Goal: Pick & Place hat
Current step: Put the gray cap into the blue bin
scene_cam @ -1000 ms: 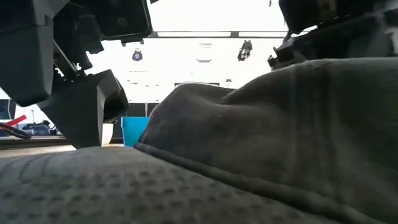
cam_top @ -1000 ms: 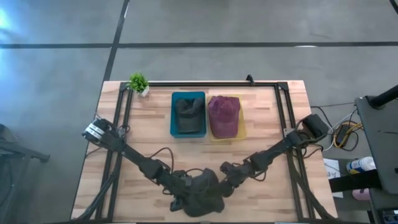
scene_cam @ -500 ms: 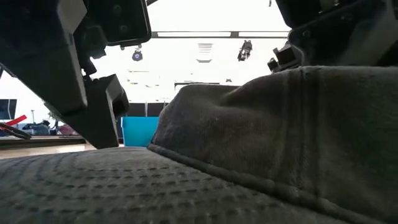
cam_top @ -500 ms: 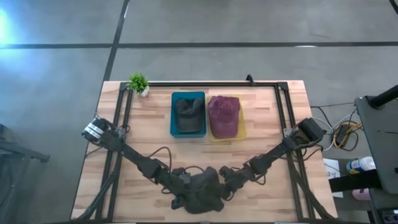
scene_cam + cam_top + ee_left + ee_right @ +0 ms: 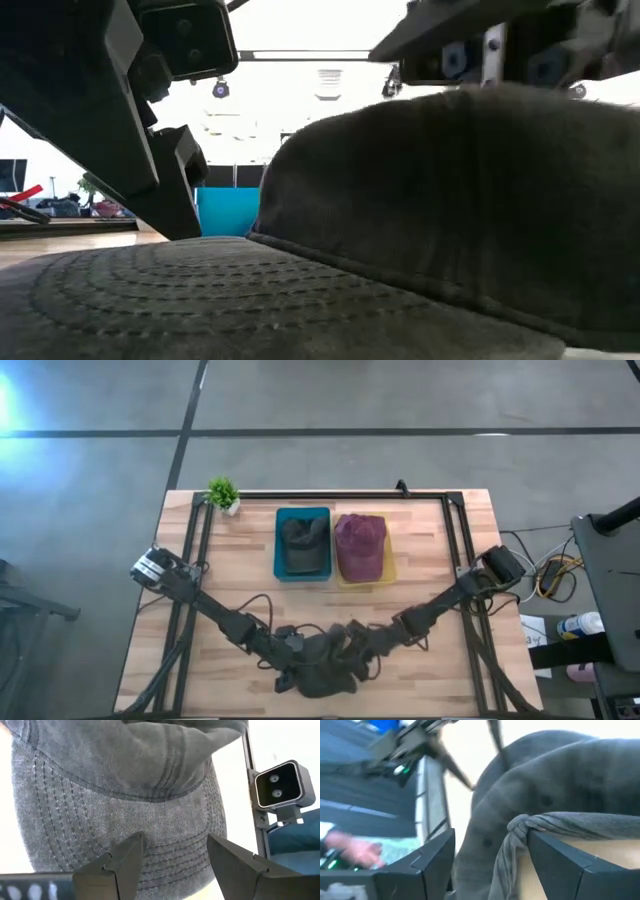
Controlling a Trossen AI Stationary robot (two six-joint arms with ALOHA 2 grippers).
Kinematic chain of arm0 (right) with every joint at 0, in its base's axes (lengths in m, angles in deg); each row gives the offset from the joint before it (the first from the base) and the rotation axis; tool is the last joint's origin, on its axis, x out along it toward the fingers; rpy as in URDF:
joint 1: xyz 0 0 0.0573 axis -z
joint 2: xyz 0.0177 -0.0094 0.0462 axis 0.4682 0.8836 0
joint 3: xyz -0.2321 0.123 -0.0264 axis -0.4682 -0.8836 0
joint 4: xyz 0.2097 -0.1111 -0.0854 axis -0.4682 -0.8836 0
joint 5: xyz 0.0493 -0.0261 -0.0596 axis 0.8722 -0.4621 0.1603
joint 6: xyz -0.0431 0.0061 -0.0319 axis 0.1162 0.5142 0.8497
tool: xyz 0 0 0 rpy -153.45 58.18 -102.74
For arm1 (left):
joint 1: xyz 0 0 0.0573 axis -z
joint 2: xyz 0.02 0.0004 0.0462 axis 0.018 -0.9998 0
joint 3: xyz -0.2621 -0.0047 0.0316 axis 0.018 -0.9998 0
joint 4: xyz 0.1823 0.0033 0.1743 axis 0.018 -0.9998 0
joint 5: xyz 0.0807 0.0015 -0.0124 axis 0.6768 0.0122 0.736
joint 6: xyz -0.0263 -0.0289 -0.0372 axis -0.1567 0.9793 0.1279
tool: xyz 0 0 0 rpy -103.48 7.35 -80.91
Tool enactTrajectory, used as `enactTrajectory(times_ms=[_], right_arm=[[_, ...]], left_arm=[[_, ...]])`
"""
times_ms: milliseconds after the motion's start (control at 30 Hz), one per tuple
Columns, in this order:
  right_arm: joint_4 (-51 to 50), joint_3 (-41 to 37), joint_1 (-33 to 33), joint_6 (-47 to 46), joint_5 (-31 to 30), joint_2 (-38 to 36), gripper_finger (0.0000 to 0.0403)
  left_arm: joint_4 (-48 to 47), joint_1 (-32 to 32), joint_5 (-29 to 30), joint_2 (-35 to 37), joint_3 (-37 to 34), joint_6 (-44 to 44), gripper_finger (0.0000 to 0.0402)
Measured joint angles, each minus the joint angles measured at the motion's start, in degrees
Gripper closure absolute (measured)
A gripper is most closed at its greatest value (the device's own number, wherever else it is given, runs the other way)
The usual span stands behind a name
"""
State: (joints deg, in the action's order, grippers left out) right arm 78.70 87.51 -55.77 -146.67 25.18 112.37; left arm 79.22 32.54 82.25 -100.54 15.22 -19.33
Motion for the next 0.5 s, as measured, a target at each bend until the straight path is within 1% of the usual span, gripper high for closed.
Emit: enactTrajectory(times_ms=[133,200,300,500], right_arm=[[-4.8,-0.5,0.5,-2.1,0.4,0.0,0.0161],[-7.0,-0.5,0.3,-5.0,0.8,0.0,0.0161],[-13.2,-0.7,0.1,-10.4,1.3,0.1,0.0161],[-10.7,-1.7,0.7,-12.8,0.4,0.4,0.0161]], left_arm=[[0.0,0.1,0.5,0.0,-0.8,1.1,0.0179],[0.3,0.1,0.6,0.0,-1.4,1.7,0.0179],[0.4,0.1,1.8,0.0,-2.2,2.2,0.0179],[0.7,0.1,2.4,0.0,-2.6,2.4,0.0179]])
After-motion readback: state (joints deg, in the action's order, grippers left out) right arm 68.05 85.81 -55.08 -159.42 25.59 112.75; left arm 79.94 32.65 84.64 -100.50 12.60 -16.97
